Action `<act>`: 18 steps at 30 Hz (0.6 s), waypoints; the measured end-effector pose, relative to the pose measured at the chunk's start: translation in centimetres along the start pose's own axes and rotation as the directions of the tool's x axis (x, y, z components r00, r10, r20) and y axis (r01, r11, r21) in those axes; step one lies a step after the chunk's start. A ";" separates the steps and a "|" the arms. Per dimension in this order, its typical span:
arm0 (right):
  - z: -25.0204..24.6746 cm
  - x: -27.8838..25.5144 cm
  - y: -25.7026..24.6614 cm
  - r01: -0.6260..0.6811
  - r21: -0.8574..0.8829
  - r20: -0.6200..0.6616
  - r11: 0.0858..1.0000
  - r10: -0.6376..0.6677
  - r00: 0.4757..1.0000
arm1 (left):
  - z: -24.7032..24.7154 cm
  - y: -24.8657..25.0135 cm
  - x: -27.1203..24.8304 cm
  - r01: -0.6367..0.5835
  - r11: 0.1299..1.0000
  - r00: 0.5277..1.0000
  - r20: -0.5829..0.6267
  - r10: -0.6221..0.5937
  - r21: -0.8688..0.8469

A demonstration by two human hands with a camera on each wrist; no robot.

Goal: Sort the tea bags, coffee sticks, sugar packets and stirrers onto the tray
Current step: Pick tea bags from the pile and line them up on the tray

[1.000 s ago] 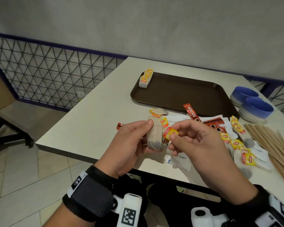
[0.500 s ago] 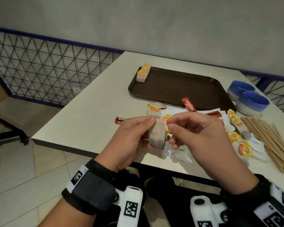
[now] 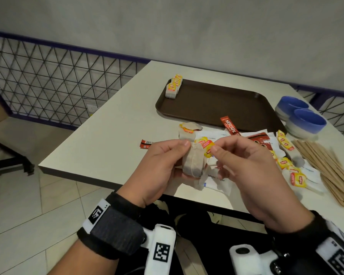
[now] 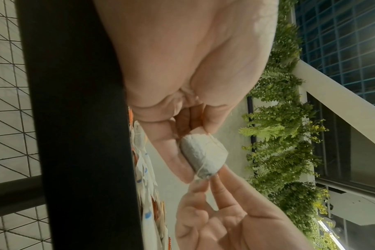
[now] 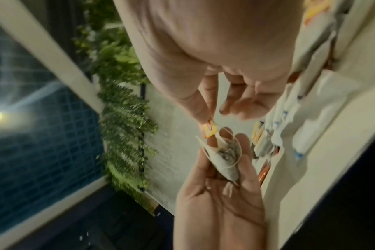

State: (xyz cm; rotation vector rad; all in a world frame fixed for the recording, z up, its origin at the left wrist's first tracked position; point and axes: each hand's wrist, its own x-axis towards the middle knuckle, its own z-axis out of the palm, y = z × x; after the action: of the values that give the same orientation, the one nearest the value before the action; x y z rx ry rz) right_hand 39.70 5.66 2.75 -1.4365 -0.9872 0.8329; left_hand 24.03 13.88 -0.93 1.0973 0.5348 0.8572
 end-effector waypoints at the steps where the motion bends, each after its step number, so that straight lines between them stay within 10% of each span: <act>1: 0.0 0.0 0.0 -0.051 0.052 -0.007 0.997 0.051 0.999 | 0.0 0.0 0.0 -0.001 1.000 1.000 0.000 0.001 0.006; 18: 0.1 -0.5 -0.7 -0.219 0.215 0.028 0.952 0.218 0.976 | -0.1 0.0 0.0 -0.010 1.000 1.000 -0.025 0.009 -0.021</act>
State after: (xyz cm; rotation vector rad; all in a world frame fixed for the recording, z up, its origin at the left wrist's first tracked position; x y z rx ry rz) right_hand 39.32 5.20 3.41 -1.3691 -0.7223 1.0721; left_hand 23.96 13.92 -0.92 1.0717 0.5403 0.8836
